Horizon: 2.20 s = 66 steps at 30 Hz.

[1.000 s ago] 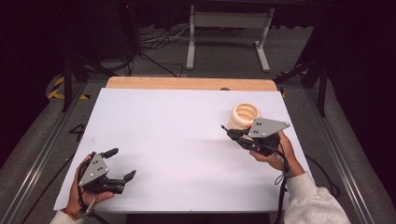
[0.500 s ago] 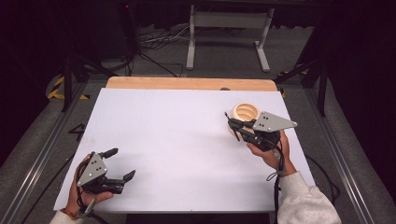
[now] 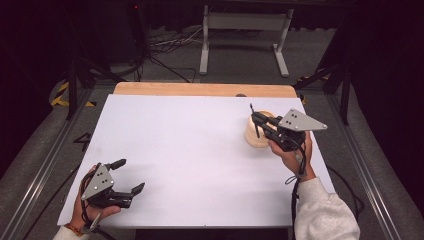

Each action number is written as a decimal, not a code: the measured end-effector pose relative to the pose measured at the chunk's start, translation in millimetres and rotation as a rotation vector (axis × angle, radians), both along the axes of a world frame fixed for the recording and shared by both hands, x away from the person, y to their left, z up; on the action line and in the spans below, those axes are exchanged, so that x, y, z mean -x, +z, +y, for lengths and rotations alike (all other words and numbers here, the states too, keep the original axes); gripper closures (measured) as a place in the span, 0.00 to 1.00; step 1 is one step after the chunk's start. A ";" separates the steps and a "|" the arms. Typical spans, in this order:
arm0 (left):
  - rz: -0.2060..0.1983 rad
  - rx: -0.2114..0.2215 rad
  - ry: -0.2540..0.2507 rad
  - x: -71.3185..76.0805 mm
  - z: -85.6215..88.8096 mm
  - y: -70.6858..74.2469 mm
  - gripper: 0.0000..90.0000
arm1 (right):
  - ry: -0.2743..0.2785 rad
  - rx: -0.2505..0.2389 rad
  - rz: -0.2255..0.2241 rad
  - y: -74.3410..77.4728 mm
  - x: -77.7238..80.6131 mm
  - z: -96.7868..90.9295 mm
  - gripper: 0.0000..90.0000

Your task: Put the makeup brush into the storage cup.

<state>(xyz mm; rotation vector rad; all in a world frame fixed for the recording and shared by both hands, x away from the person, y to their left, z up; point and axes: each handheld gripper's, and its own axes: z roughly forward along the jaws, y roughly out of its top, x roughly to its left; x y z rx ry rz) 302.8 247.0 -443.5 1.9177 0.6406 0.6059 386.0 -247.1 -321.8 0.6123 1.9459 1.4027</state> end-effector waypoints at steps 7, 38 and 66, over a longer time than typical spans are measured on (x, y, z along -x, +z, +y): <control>-0.001 0.002 -0.006 0.2 -0.4 0.1 0.07 | -0.074 -0.070 -0.026 6.4 -10.5 -10.3 0.94; -0.016 0.041 -0.008 1.2 2.8 2.1 0.07 | -0.234 -0.204 -0.093 -3.1 -48.2 -32.9 0.94; -0.050 0.067 -0.008 5.0 5.4 3.7 0.07 | -0.274 -0.239 -0.044 -36.9 -63.0 -38.1 0.94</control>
